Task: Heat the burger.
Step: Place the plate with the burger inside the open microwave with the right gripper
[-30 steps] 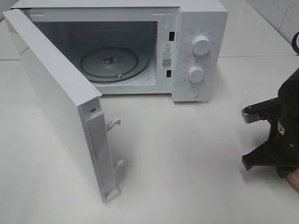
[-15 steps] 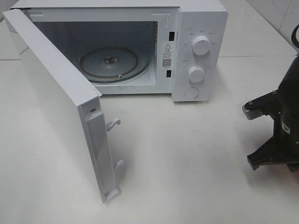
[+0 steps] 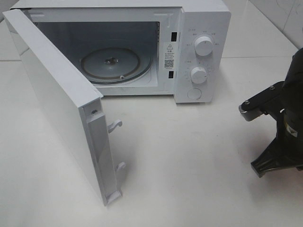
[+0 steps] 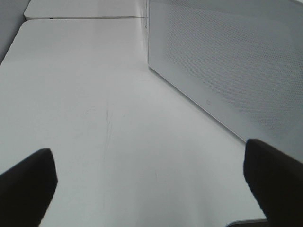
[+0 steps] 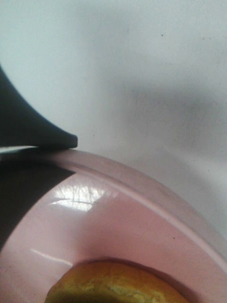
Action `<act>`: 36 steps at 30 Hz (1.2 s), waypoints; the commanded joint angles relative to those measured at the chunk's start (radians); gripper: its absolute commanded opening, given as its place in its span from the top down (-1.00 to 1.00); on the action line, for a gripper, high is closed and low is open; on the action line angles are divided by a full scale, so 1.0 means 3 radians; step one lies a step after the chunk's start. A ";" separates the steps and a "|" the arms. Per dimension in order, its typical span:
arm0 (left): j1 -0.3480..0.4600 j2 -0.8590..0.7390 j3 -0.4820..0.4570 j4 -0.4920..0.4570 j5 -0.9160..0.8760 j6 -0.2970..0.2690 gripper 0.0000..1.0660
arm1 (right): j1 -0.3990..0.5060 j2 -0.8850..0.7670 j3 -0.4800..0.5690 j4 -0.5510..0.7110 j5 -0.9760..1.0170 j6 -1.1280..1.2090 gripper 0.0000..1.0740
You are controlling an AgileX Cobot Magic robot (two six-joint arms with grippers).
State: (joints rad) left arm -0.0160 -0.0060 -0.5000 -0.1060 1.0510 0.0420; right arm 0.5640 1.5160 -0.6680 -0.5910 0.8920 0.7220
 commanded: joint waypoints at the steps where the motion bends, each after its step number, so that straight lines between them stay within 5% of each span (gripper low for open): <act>1: 0.0010 -0.0080 0.0007 0.0003 -0.0047 0.0003 -0.89 | 0.0150 -0.0103 0.0010 -0.0173 0.0260 0.0030 1.00; 36: 0.0010 -0.0080 0.0007 0.0003 -0.0047 0.0003 -0.89 | 0.1790 -0.0547 0.0187 -0.0190 0.0570 -0.0287 0.99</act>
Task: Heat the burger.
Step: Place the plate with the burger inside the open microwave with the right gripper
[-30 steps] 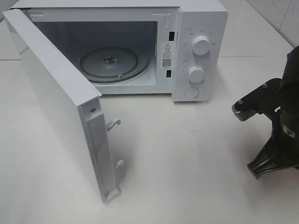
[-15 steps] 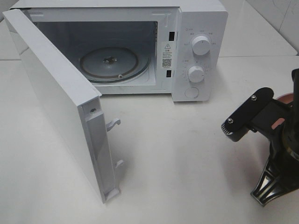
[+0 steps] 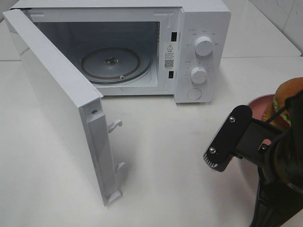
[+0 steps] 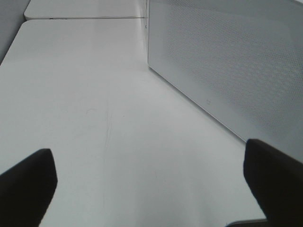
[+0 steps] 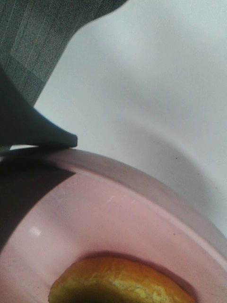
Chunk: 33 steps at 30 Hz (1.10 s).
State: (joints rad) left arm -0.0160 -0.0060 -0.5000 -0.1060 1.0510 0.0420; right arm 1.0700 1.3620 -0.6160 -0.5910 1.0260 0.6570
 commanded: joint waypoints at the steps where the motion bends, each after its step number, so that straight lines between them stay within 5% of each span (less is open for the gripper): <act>1: 0.0010 -0.0080 0.0007 0.0003 -0.0047 0.0003 -0.89 | 0.0103 -0.0033 0.0013 -0.0190 0.0123 -0.0070 0.99; 14: 0.0010 -0.0080 0.0007 0.0003 -0.0047 0.0003 -0.89 | 0.0643 -0.0033 0.0013 -0.0410 0.0067 -0.0347 0.99; 33: 0.0010 -0.0080 0.0007 0.0003 -0.0047 0.0003 -0.89 | 0.0643 -0.0033 0.0013 -0.0633 -0.0287 -0.1030 0.98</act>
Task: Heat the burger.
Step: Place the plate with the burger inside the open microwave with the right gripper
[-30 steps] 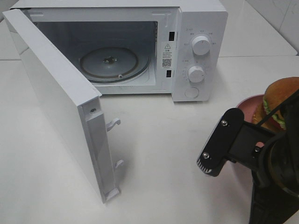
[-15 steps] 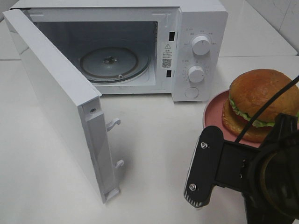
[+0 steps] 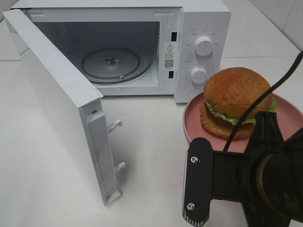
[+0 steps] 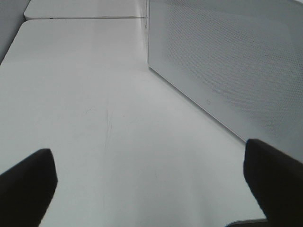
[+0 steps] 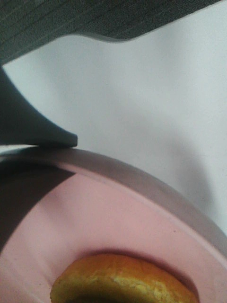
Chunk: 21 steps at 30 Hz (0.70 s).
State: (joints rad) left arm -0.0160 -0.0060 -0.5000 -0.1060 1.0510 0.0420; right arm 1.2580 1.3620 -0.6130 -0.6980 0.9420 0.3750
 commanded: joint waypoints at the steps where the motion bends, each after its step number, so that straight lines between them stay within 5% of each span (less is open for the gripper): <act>1: 0.0010 -0.0080 0.0007 0.0003 -0.0047 0.0003 -0.89 | 0.0017 -0.0033 0.0003 -0.0317 -0.0063 -0.0153 0.98; 21: 0.0010 -0.0080 0.0007 0.0003 -0.0047 0.0003 -0.89 | 0.0003 -0.0033 0.0003 -0.0380 -0.0507 -0.0690 0.97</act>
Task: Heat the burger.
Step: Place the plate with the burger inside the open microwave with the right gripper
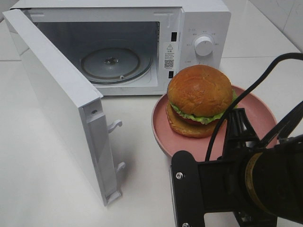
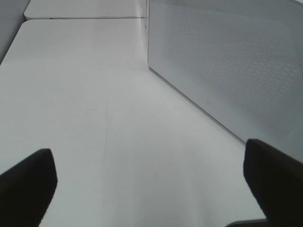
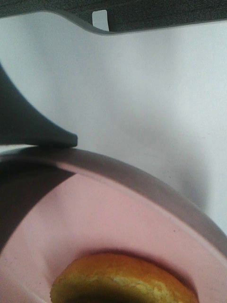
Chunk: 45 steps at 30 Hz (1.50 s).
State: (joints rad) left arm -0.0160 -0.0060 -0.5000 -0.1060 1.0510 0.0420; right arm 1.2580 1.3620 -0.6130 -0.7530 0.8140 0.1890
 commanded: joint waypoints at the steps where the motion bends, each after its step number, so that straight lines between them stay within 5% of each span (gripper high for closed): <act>1: 0.0010 -0.0080 0.0007 0.0003 -0.0047 0.0003 -0.89 | 0.0003 -0.0033 0.0003 -0.0200 -0.0103 -0.0150 0.97; 30: 0.0010 -0.0080 0.0007 0.0003 -0.0047 0.0003 -0.89 | -0.1313 -0.0033 0.0003 -0.0157 -0.1543 -0.2050 0.97; 45: 0.0010 -0.0080 0.0007 0.0003 -0.0047 0.0003 -0.89 | -0.1793 -0.0033 0.0003 0.1333 -0.1683 -0.4210 1.00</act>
State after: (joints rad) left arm -0.0160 -0.0060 -0.5000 -0.1060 1.0510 0.0420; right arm 0.7350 1.3640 -0.6040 -0.4120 0.3700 -0.9480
